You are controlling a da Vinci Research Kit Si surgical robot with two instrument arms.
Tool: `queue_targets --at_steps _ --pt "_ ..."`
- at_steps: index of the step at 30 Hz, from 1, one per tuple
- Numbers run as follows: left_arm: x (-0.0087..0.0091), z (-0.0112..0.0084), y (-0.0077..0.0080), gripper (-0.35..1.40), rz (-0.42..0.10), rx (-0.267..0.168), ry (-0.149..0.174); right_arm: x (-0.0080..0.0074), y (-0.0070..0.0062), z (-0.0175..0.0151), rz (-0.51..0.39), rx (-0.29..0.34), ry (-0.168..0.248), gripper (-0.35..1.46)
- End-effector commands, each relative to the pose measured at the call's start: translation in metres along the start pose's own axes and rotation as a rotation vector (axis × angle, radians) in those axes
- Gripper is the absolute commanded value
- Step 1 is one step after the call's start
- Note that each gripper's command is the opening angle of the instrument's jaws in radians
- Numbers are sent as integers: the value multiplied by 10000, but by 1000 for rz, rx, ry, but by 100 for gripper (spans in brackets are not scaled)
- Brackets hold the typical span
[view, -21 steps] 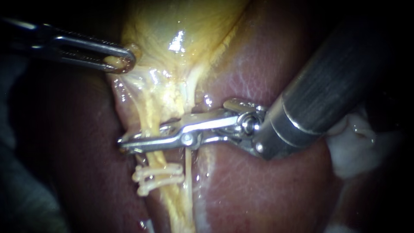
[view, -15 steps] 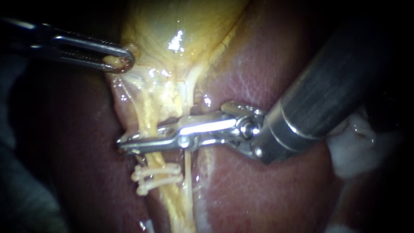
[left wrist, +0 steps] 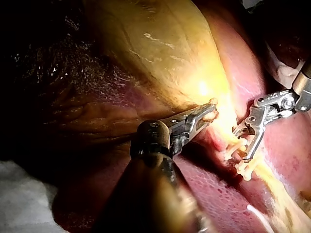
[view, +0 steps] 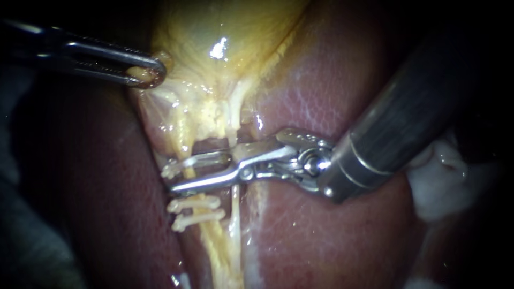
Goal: Going back third clip left tube
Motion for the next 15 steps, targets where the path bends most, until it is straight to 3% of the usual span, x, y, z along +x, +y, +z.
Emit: queue_targets --at_steps 1,10,15 --pt "0 -1 0 -35 0 0 0 2 -3 -5 -21 -3 -2 48" --pt "0 -2 0 -35 0 -1 0 24 -44 -57 -199 -65 -76 47" --pt "0 -2 0 -35 0 -1 0 25 -63 -78 -280 -113 -129 48"
